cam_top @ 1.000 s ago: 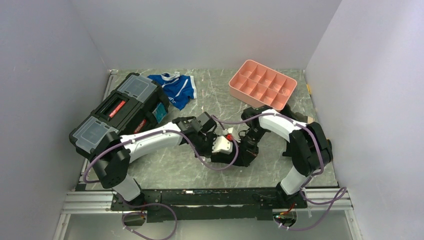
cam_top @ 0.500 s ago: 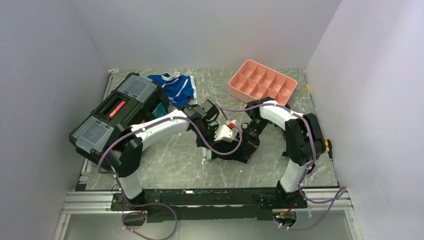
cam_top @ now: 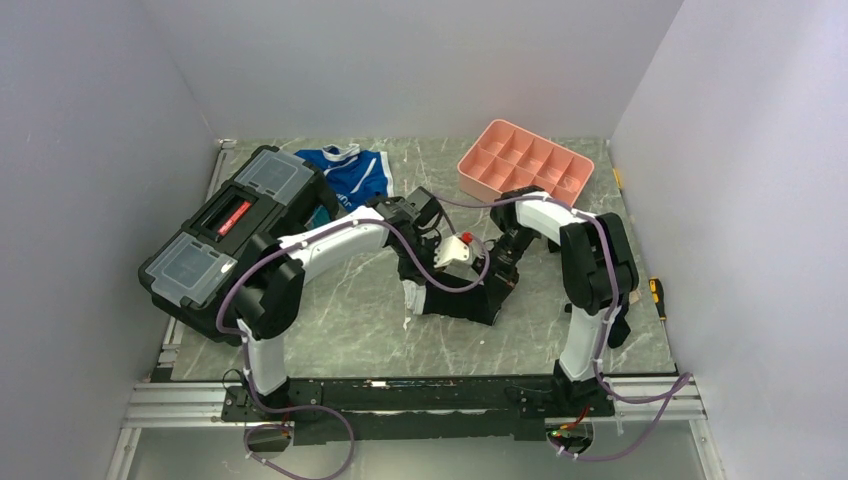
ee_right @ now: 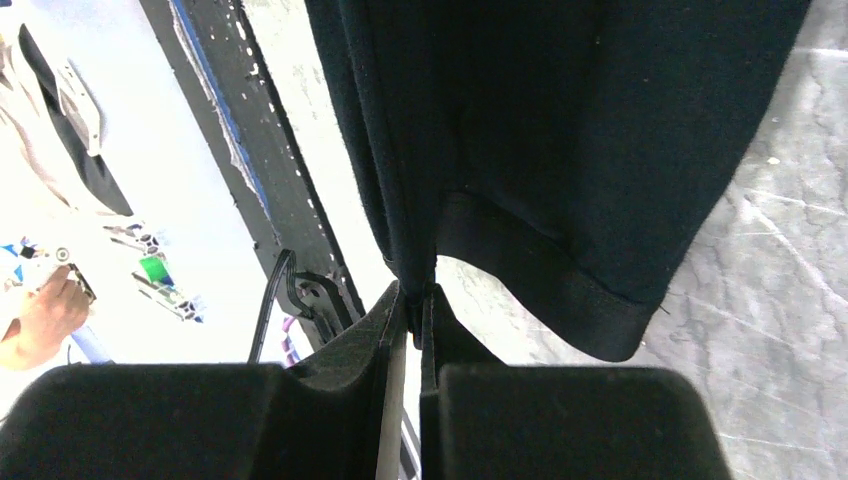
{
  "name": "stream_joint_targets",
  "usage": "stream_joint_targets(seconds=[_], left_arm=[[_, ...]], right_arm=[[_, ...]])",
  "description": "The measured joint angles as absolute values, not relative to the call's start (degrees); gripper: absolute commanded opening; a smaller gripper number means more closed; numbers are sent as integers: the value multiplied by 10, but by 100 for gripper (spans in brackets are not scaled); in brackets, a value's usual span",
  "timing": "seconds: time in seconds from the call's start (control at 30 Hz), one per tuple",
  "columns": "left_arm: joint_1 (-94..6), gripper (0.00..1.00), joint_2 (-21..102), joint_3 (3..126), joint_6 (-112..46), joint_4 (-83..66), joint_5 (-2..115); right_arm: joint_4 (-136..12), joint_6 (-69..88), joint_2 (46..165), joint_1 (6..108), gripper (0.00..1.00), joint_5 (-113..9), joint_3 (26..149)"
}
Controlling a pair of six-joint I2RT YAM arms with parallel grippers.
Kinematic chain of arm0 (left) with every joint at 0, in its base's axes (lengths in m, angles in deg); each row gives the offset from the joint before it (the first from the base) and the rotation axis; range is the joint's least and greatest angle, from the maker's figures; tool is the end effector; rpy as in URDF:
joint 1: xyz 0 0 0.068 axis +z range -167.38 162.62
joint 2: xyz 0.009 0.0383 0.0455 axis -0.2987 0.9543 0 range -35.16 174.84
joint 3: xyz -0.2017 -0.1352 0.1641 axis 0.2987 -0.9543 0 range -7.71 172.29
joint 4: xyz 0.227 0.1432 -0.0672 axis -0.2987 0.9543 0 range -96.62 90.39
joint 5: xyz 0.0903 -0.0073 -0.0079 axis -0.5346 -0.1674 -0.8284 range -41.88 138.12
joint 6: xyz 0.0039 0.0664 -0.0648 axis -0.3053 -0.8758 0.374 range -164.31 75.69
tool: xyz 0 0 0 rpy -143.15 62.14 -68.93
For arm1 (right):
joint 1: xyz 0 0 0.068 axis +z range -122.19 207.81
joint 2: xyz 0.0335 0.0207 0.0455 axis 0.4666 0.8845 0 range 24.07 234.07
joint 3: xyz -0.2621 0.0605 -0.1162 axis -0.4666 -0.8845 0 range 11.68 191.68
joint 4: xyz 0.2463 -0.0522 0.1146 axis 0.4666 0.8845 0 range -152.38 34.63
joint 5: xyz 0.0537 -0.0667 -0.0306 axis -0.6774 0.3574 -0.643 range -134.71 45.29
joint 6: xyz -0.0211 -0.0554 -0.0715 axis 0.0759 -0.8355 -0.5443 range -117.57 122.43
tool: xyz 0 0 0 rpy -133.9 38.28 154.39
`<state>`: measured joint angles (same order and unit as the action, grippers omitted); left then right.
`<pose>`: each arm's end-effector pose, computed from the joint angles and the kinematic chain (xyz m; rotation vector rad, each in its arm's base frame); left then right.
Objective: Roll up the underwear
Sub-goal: Fold the underwear at the center of the board.
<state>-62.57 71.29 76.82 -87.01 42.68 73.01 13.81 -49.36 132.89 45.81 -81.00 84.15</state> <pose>0.2666 -0.3183 0.2030 1.9882 1.9179 -0.6190 0.2735 0.1408 0.1460 1.4378 -2.3779 -1.0301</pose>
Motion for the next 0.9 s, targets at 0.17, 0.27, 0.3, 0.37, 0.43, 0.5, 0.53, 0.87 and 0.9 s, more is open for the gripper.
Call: stream_joint_targets(seconds=[0.17, 0.27, 0.3, 0.37, 0.43, 0.5, 0.53, 0.87, 0.9], left_arm=[[-623, 0, 739, 793, -872, 429, 722], [-622, 0, 758, 815, -874, 438, 719], [-621, 0, 765, 824, -875, 440, 718], [-620, 0, 778, 840, -877, 441, 717], [-619, 0, 787, 852, -878, 443, 713], [-618, 0, 797, 865, -880, 444, 711], [-617, 0, 802, 871, -881, 445, 710], [-612, 0, 839, 888, -882, 441, 702], [-611, 0, 843, 888, -882, 441, 703]], right_arm=[[147, -503, 1349, 446, 2, -806, 860], [154, -510, 1366, 437, 3, -805, 873], [156, -512, 1372, 434, 3, -803, 877], [160, -516, 1384, 428, 4, -801, 886], [163, -519, 1395, 424, 4, -800, 895], [166, -522, 1406, 419, 4, -798, 904], [167, -523, 1410, 417, 5, -797, 907], [182, -536, 1458, 405, 16, -798, 946], [182, -536, 1459, 405, 19, -798, 946]])
